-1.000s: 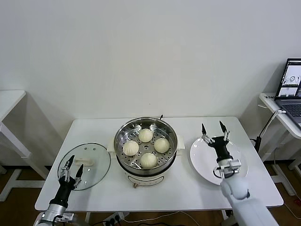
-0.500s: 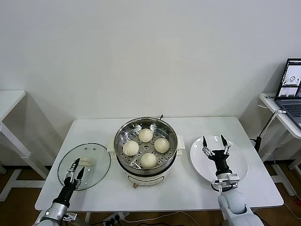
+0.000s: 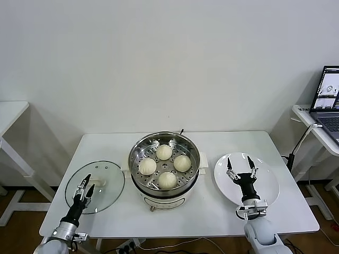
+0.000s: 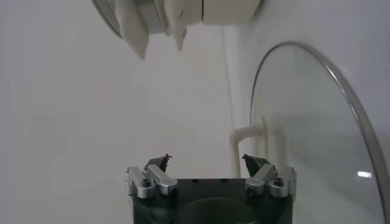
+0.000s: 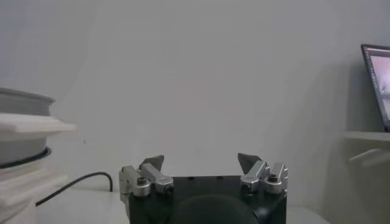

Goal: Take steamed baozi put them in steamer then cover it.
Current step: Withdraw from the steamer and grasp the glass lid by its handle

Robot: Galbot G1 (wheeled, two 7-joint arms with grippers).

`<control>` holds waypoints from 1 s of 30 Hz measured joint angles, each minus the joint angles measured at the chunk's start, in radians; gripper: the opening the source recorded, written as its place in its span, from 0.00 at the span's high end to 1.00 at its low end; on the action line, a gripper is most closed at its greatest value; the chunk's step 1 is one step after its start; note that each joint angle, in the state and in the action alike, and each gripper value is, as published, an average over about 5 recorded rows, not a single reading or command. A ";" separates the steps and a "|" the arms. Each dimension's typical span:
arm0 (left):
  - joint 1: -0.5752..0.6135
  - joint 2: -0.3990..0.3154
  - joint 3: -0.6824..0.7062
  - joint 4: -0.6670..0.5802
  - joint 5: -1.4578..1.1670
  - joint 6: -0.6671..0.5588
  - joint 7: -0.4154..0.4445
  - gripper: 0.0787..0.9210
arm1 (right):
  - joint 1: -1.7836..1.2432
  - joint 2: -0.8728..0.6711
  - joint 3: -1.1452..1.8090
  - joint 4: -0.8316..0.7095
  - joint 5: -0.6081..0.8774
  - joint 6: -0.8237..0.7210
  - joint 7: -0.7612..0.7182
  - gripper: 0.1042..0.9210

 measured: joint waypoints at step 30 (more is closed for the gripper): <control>-0.104 -0.008 0.046 0.071 -0.062 0.076 0.057 0.12 | -0.014 0.012 0.012 -0.008 -0.032 0.009 -0.011 0.12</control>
